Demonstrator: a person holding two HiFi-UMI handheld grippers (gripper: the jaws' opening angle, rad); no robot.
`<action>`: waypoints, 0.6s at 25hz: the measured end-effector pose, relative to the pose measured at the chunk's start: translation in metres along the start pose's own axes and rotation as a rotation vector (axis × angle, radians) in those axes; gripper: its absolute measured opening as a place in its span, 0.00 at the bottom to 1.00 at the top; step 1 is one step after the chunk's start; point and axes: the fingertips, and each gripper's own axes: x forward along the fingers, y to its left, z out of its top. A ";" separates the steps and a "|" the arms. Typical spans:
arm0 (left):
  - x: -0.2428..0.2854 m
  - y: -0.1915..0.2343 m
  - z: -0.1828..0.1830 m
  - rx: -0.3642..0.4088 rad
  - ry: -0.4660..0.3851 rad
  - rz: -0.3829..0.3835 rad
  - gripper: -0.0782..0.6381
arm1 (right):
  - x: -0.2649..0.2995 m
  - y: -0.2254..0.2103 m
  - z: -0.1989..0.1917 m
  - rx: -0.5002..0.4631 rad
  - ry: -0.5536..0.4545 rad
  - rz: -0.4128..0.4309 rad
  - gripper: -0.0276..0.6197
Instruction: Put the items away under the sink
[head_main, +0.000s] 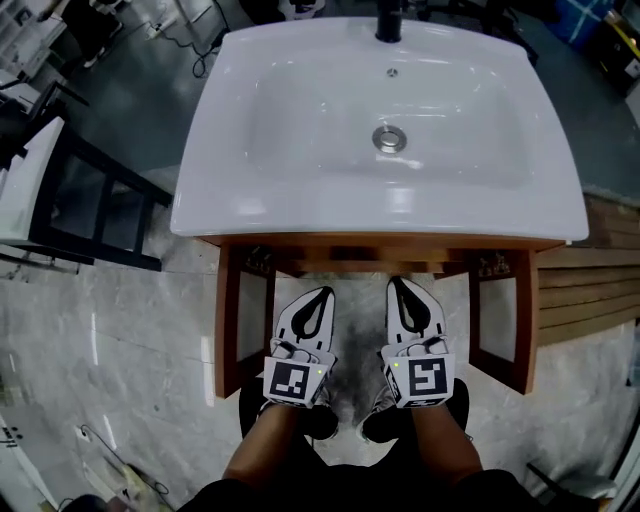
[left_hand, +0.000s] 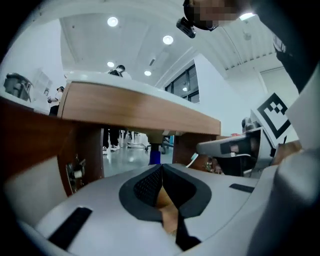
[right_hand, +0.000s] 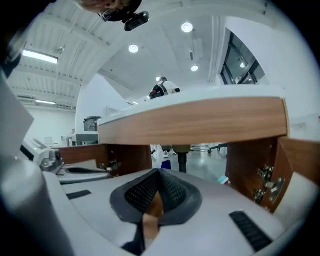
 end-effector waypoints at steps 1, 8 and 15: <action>-0.007 -0.003 0.018 0.000 0.016 -0.005 0.14 | -0.010 0.003 0.015 0.000 0.015 0.006 0.07; -0.055 -0.030 0.172 0.043 0.057 -0.063 0.14 | -0.079 0.019 0.132 -0.070 0.131 0.016 0.07; -0.097 -0.041 0.310 0.041 0.004 -0.092 0.14 | -0.131 0.040 0.251 -0.075 0.077 0.037 0.07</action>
